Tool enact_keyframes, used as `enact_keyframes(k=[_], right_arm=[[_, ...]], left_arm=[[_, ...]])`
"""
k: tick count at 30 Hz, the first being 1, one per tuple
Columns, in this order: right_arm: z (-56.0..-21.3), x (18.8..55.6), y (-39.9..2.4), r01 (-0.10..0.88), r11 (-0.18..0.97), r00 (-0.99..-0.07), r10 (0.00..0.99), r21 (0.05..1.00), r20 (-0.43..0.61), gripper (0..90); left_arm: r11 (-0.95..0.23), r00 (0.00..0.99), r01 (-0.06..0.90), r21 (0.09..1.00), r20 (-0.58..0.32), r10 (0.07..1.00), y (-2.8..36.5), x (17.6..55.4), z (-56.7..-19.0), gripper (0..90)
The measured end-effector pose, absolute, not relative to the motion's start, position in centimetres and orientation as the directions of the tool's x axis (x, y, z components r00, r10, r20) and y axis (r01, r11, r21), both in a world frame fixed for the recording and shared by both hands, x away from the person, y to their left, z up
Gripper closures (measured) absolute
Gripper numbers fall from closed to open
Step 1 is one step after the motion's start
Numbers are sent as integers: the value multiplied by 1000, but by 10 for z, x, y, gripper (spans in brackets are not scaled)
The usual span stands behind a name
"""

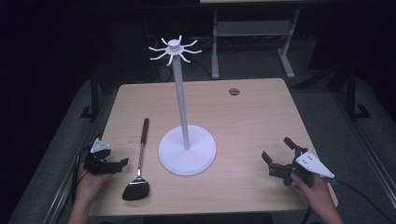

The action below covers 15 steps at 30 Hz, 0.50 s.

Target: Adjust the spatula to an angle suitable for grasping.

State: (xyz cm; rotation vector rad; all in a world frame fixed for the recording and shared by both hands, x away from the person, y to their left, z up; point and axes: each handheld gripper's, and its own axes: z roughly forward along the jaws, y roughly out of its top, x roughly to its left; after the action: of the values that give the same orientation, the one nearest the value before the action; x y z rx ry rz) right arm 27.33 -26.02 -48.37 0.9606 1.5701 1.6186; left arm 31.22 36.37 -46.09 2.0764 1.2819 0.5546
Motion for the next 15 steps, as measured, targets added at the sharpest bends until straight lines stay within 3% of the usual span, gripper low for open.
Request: enact_keyframes(k=[8, 15], right_arm=[[-484, 273, -260, 24, -44, -499, 865, 999, 50, 0], [-484, 273, -260, 24, -46, -502, 863, 999, 52, 0]], left_arm=[[-317, 419, 625, 713, 36, 907, 364, 318, -453, 145], [-305, 395, 631, 714, 42, 917, 359, 329, -443, 226]])
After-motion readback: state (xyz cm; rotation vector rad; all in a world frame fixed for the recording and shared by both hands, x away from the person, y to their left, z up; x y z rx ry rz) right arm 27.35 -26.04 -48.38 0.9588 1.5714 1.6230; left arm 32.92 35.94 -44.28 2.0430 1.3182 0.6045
